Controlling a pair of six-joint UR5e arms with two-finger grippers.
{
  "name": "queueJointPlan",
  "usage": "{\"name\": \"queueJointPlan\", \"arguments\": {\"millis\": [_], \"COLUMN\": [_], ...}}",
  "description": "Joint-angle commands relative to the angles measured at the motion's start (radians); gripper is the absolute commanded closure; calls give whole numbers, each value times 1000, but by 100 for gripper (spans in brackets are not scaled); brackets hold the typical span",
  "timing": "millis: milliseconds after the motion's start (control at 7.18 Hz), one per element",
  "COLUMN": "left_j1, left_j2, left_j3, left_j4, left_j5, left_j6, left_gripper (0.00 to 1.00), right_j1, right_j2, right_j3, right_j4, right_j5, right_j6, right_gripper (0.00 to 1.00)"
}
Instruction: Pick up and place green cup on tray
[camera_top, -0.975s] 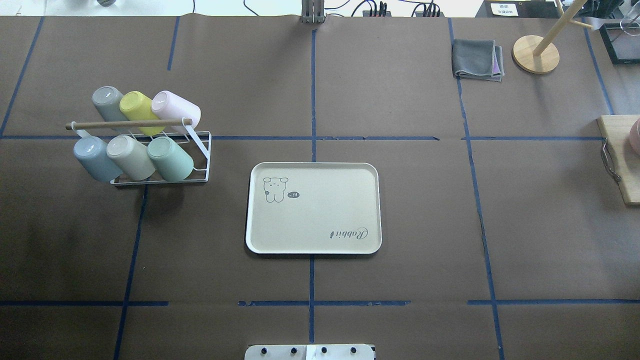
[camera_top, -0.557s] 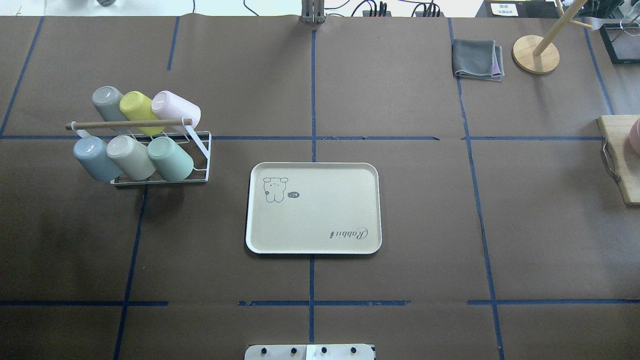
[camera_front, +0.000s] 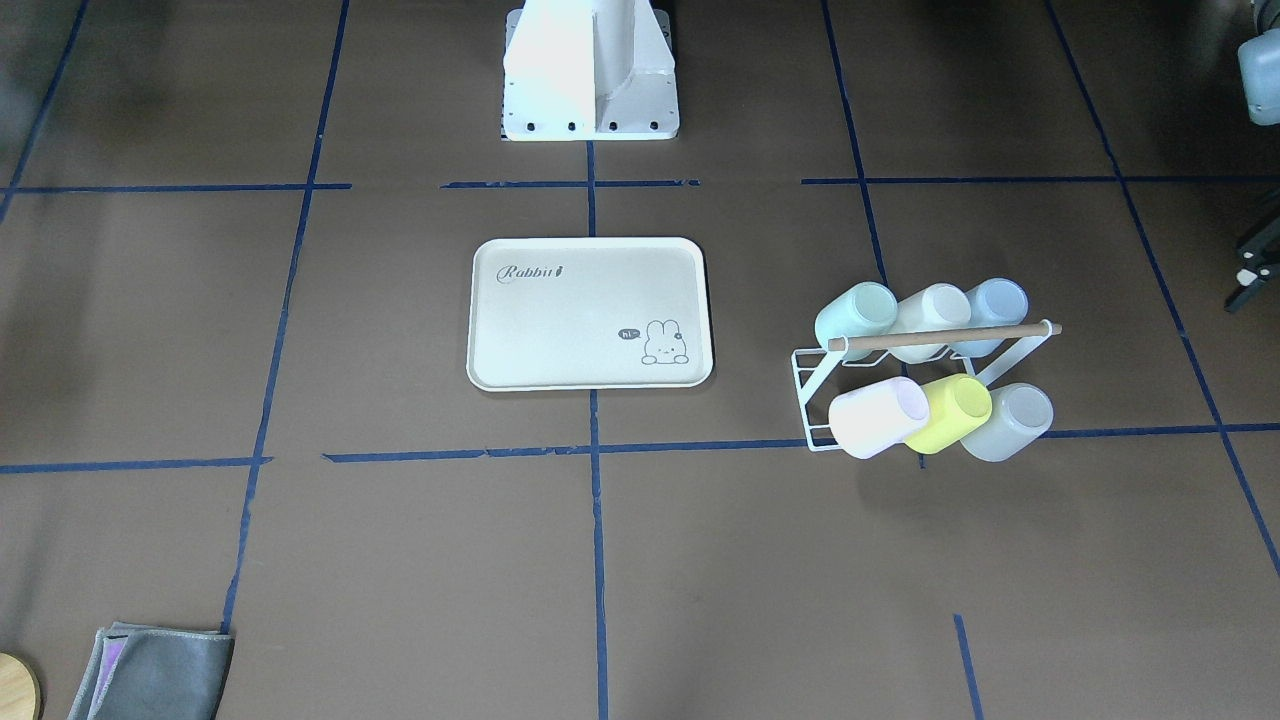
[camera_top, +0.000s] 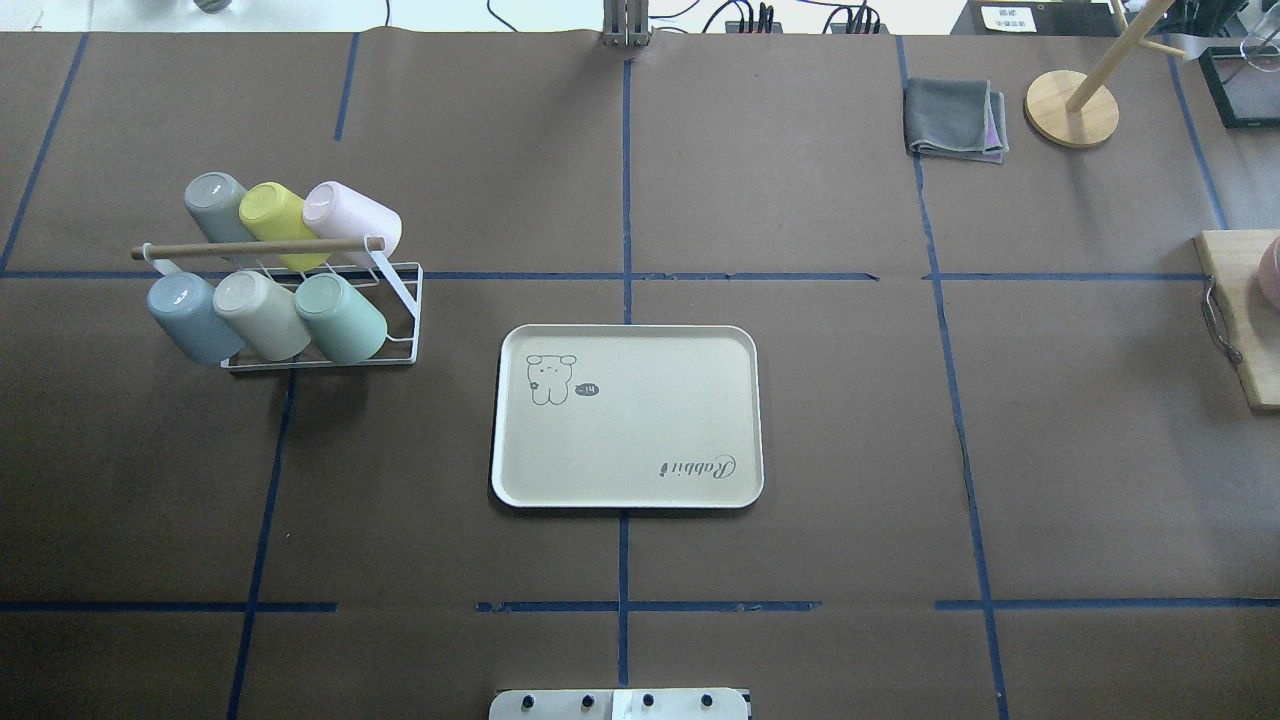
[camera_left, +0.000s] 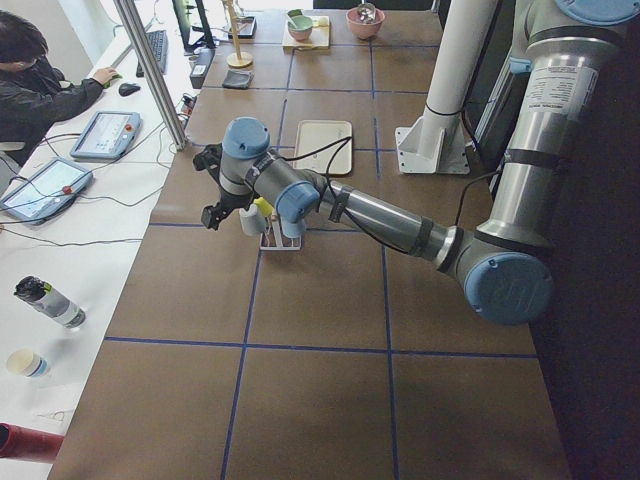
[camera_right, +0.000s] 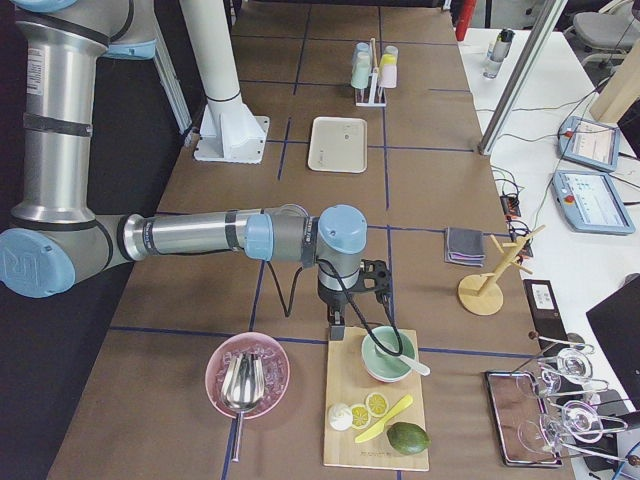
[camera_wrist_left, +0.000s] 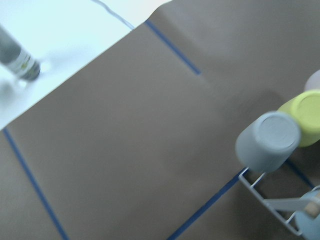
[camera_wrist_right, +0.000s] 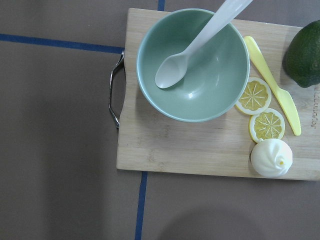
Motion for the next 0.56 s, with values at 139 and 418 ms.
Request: {"name": "queueJointPlan", "arguments": {"millis": [139,418], "left_j1": [114,194], "left_j2": [-84,-129], "left_j3": [-62,-110], "left_j4": [30,102], "left_j5": [0,2], "left_j6": [2,2], "left_gripper": [0,0], "right_j1": [0,0], "right_j2": [-2,-13], "right_j3": [1,0], "right_j4": [-1,6], "right_j5": [-2,-9], "right_j6": [-1,-1], "right_gripper": [0,0]}}
